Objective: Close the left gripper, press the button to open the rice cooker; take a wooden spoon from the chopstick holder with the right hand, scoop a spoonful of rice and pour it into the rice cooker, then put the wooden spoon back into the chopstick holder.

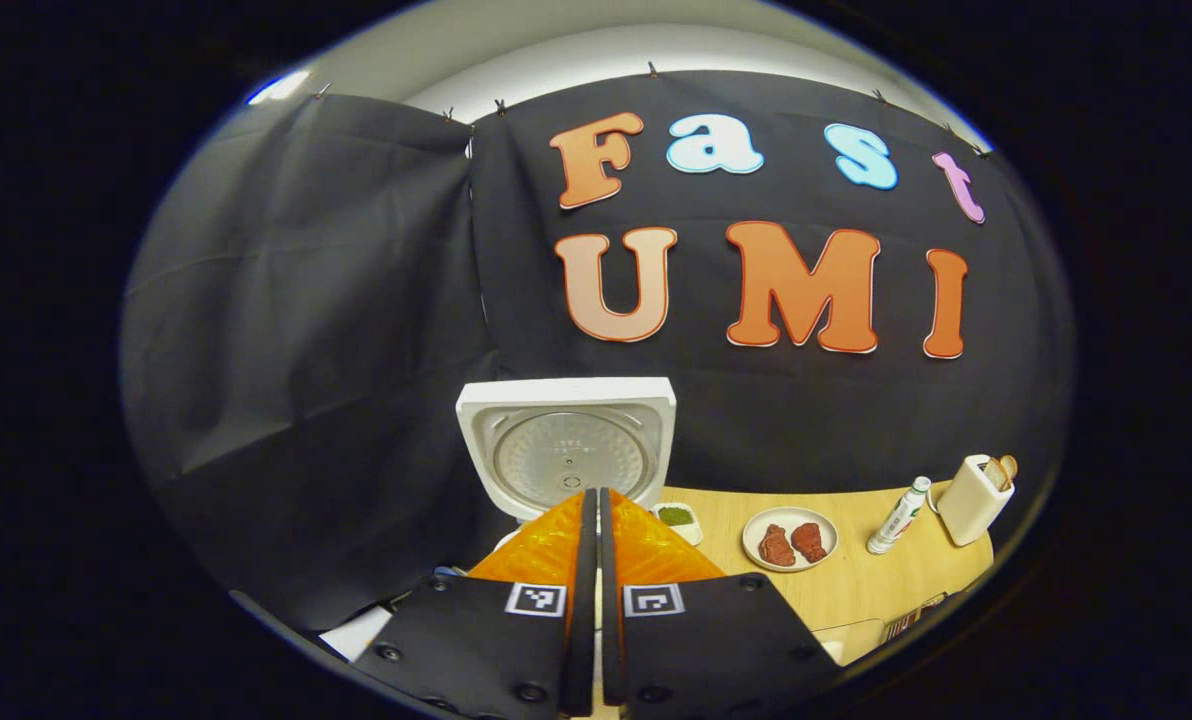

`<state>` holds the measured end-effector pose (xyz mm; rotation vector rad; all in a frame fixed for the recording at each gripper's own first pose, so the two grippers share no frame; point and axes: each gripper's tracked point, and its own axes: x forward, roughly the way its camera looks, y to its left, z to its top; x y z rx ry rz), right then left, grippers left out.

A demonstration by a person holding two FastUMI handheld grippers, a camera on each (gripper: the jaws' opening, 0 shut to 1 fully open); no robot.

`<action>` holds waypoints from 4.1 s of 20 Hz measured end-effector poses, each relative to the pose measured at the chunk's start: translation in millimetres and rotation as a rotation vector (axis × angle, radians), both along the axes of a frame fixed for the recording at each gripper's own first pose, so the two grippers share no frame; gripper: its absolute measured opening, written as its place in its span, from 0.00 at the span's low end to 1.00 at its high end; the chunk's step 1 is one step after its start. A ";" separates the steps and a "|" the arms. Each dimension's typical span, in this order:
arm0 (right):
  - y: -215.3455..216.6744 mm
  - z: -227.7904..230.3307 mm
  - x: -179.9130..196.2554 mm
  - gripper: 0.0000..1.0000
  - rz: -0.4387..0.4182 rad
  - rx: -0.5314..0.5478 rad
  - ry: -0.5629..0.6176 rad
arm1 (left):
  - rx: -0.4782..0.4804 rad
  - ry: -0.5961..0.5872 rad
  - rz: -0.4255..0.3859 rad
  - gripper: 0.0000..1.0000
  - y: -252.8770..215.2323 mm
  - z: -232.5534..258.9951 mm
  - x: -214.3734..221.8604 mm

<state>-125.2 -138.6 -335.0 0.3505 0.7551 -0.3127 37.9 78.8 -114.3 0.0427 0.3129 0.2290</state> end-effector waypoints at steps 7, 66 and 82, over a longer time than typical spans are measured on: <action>13.9 -17.8 11.6 0.72 -0.042 0.169 -0.084 | 0.118 -0.036 -0.031 0.58 -16.0 16.1 -2.2; 264.6 -6.5 34.1 0.14 0.450 -0.390 -0.038 | -0.027 -0.104 -0.004 0.94 138.2 -8.1 -70.5; 329.8 -12.0 22.7 0.15 0.343 -0.017 0.015 | -0.030 -0.025 0.047 0.94 161.4 -38.7 -79.2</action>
